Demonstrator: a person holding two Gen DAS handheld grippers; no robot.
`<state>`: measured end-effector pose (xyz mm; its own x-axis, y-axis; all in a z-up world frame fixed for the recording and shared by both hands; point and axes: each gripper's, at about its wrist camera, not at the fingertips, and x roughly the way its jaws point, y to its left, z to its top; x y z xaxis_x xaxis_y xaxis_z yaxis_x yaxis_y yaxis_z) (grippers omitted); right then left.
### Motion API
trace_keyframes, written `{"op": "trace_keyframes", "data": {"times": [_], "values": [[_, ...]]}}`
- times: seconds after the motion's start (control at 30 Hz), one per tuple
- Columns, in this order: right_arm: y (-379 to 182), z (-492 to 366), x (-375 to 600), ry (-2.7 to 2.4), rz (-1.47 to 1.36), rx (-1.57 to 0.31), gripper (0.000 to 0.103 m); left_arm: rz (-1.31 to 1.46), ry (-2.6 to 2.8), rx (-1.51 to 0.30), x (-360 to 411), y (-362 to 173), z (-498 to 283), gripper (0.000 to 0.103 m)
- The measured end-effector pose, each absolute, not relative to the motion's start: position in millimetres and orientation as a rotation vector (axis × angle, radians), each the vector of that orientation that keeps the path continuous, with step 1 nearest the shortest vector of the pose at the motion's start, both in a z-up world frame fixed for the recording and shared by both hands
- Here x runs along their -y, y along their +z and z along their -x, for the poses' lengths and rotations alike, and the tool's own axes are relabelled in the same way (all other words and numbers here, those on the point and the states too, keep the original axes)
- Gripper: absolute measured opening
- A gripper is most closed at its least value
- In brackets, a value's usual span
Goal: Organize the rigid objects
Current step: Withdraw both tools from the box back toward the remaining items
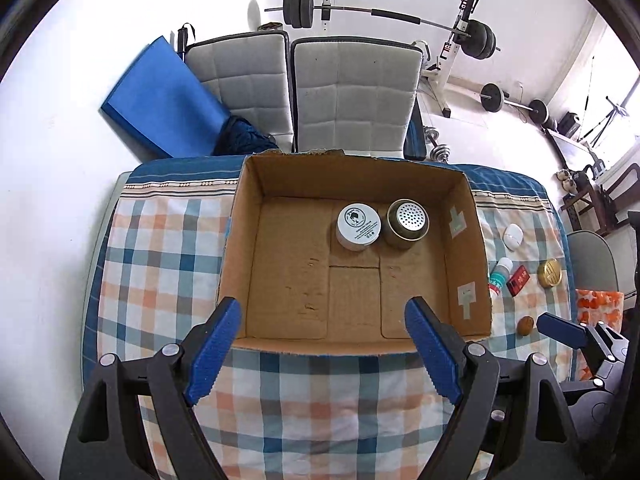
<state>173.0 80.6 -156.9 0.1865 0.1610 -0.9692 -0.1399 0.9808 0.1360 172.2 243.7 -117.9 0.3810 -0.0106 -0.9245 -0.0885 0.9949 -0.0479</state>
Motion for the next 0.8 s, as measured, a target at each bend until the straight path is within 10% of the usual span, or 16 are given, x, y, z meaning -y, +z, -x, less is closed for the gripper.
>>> {"op": "trace_keyframes", "data": {"times": [0.8], "values": [[-199.3,-185.9,212.4,-0.199,-0.294,-1.436,0.103,-0.1,-0.273,-1.237,-8.4,-164.2,-247.1,0.084]]}}
